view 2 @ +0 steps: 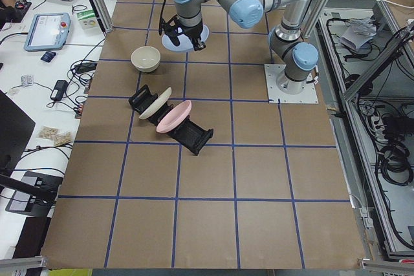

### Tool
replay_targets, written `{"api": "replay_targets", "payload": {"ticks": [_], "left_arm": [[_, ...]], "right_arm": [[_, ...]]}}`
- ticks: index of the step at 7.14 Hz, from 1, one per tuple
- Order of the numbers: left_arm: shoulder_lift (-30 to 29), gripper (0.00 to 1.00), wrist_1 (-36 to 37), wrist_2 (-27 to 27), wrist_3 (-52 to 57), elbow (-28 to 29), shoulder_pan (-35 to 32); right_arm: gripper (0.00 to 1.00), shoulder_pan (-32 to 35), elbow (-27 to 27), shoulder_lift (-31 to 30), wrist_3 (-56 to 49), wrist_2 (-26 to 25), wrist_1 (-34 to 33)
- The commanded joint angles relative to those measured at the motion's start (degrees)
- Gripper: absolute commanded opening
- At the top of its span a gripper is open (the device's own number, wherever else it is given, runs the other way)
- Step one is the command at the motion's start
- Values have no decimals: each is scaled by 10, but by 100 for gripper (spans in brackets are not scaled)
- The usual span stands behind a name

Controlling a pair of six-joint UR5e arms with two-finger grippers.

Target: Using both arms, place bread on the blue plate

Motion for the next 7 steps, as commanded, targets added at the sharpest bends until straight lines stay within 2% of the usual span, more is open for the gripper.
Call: {"api": "replay_targets", "payload": {"ticks": [1,3,4,5,7], "left_arm": [[-13,0,207,-39,-116,-106,-118],[-45,0,387,-103,-194,-215,-193],[-71,0,457,-110,-209,-234,-214],[-100,0,471,-119,-210,-238,-230],[-146,0,482,-121,-204,-234,-276]], "right_arm": [[0,50,2,-6,67,1,10],[0,101,0,-12,144,4,18],[0,146,-3,-1,191,25,9],[0,189,-4,13,232,41,-15],[0,239,-5,64,281,41,-55]]}}
